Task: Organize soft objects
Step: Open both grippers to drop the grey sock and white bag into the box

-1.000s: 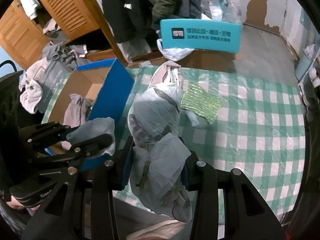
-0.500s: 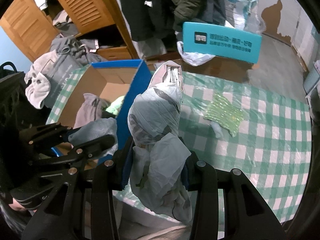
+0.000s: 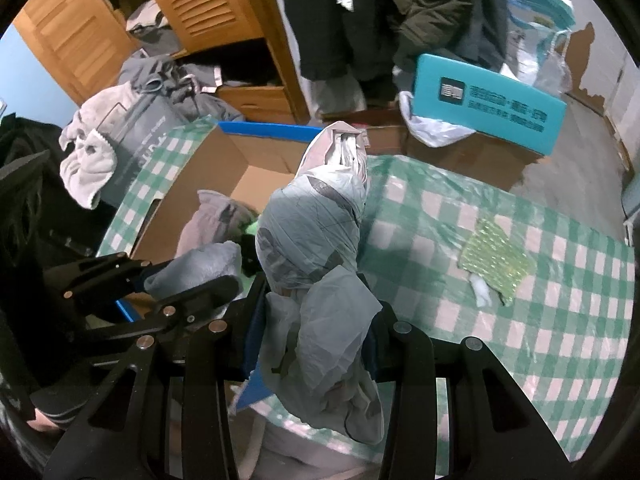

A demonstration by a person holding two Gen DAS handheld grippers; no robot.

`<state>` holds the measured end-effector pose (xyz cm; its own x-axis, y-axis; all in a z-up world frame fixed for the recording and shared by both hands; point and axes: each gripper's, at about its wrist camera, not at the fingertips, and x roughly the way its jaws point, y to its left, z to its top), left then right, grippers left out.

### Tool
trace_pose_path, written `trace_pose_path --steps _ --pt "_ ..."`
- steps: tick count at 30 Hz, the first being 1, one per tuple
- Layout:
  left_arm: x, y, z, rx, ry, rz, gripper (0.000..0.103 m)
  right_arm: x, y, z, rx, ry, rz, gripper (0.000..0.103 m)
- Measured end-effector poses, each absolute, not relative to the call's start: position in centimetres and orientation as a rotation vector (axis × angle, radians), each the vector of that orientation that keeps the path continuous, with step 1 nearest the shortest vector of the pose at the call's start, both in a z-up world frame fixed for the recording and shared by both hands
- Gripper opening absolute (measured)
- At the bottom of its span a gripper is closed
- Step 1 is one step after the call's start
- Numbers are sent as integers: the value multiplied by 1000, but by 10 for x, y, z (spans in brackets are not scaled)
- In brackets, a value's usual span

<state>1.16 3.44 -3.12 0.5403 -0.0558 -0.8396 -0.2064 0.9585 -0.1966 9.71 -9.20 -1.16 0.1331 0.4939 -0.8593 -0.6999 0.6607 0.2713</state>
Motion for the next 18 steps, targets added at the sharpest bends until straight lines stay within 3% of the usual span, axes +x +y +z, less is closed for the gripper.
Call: trace_pose_path --steps 18 --pt "-5 99 -53 -369 1022 199 27 91 -20 -36 -256 1217 942 39"
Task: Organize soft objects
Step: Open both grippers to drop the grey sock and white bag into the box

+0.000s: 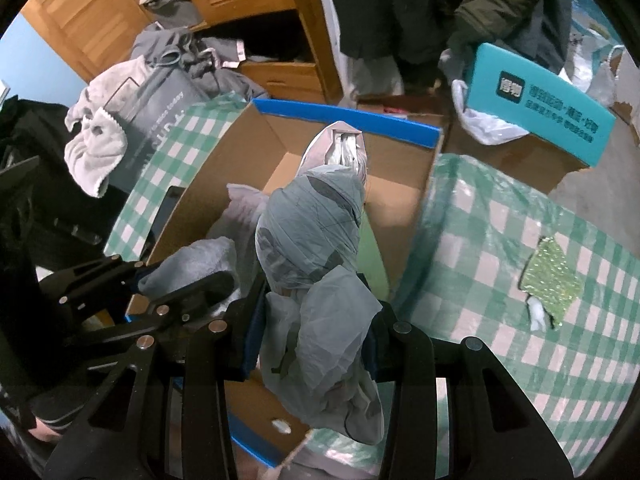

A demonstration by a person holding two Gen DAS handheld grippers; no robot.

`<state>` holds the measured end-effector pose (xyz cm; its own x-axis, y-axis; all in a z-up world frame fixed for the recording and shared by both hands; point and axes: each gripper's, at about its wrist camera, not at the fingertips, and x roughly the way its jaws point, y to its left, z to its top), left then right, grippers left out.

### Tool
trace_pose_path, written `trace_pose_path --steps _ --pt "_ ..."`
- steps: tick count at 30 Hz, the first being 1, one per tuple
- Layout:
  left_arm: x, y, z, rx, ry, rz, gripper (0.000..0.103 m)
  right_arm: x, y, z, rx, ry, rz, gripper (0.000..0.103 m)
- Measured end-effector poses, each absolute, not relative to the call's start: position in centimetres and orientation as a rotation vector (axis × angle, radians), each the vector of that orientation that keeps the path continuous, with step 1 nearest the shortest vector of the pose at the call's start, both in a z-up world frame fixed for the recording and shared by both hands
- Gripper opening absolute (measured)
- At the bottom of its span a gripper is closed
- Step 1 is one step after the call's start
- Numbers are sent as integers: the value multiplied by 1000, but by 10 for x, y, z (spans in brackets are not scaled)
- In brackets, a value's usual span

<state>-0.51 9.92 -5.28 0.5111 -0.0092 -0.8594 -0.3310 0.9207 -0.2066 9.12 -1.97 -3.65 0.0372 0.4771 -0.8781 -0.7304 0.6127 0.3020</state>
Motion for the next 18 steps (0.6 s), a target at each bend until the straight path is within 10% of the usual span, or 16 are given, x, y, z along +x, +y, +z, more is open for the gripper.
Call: trace_pose_path --steps 18 --pt "-14 129 -60 -418 1023 274 49 96 5 -43 -262 1216 943 63"
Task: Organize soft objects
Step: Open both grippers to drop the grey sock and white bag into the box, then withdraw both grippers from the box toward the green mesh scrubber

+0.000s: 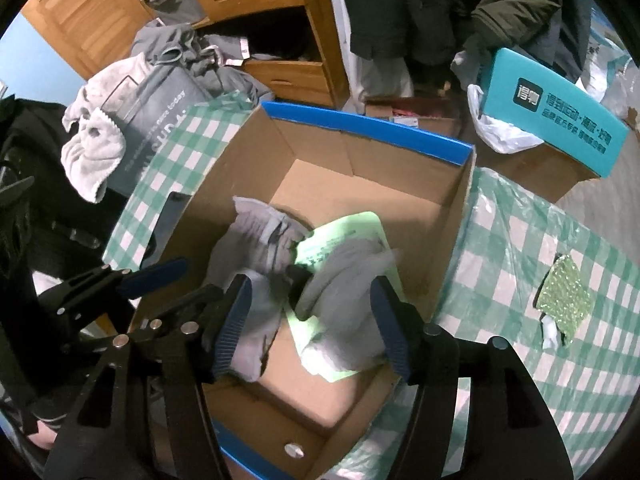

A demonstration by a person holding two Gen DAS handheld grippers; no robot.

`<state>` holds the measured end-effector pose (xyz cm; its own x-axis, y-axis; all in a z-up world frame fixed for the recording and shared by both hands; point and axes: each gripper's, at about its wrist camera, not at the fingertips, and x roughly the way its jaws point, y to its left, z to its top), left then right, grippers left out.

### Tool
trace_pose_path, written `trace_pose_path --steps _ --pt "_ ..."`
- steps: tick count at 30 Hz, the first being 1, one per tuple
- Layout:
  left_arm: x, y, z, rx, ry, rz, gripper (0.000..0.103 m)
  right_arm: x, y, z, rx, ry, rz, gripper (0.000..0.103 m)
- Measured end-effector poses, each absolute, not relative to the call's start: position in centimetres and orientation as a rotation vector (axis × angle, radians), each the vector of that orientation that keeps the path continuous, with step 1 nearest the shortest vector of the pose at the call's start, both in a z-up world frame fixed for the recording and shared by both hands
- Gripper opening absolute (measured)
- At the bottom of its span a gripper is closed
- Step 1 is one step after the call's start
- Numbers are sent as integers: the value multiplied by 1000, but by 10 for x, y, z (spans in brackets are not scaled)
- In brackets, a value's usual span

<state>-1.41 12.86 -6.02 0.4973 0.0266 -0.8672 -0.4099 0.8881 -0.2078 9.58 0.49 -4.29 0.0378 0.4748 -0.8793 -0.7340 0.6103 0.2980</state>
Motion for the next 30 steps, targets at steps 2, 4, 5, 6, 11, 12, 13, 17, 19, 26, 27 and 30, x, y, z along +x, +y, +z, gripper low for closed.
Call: trace_pose_path --steps 2,4,5,6,11,12,13,17,19,26,27,30 --pt "-14 128 -59 -418 1021 274 51 97 2 -41 -259 1212 937 63" --pt "-14 127 -59 -417 1019 273 54 98 -2 -40 -255 1209 926 63" --pt "-14 126 -58 -417 1019 271 54 100 -4 -39 -253 1208 921 63" --pt "-13 124 -57 -415 1019 267 54 100 -7 -38 -248 1206 916 64" --pt "-9 112 -54 -395 1020 245 55 104 -24 -34 -234 1193 892 64" --pt "-8 110 -53 -392 1020 241 55 105 -27 -33 -231 1192 887 64" --pt "-8 106 -52 -388 1019 235 56 106 -30 -32 -227 1190 883 64" --pt "-4 96 -49 -373 1018 220 57 109 -45 -30 -214 1182 863 64" --pt "-2 90 -48 -365 1017 212 57 110 -53 -28 -212 1175 851 64" --pt "4 71 -43 -337 1016 183 57 115 -78 -28 -191 1168 823 64" --pt "6 68 -43 -333 1017 179 57 116 -81 -28 -188 1168 820 64" --pt "8 61 -41 -323 1020 169 57 118 -93 -28 -180 1164 807 64"
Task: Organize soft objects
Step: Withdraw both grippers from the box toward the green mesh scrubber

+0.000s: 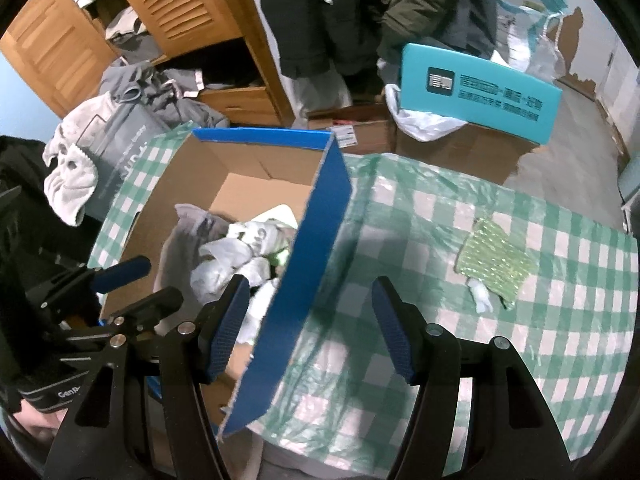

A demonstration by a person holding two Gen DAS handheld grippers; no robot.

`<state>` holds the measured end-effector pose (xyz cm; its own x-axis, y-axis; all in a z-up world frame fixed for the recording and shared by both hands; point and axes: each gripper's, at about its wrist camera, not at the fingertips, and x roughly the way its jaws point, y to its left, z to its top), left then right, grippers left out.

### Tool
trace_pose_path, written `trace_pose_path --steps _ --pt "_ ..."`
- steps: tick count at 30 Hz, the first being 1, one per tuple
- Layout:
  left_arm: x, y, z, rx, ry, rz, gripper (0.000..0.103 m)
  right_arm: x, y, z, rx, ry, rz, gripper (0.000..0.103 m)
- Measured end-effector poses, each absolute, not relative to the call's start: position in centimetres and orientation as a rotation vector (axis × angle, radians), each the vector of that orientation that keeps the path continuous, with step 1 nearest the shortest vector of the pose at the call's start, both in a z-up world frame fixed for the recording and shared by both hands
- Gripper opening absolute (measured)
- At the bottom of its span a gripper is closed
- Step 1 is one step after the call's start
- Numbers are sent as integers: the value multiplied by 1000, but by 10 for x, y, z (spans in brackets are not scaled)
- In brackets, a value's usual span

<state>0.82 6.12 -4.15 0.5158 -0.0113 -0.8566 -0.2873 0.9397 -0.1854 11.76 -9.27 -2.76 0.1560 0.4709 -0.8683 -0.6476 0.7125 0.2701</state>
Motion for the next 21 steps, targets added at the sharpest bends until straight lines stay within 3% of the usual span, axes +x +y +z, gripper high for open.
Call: trace_pose_path --steps 21 --pt "34 3 -38 -245 1049 97 58 133 -162 -33 -109 1160 729 64"
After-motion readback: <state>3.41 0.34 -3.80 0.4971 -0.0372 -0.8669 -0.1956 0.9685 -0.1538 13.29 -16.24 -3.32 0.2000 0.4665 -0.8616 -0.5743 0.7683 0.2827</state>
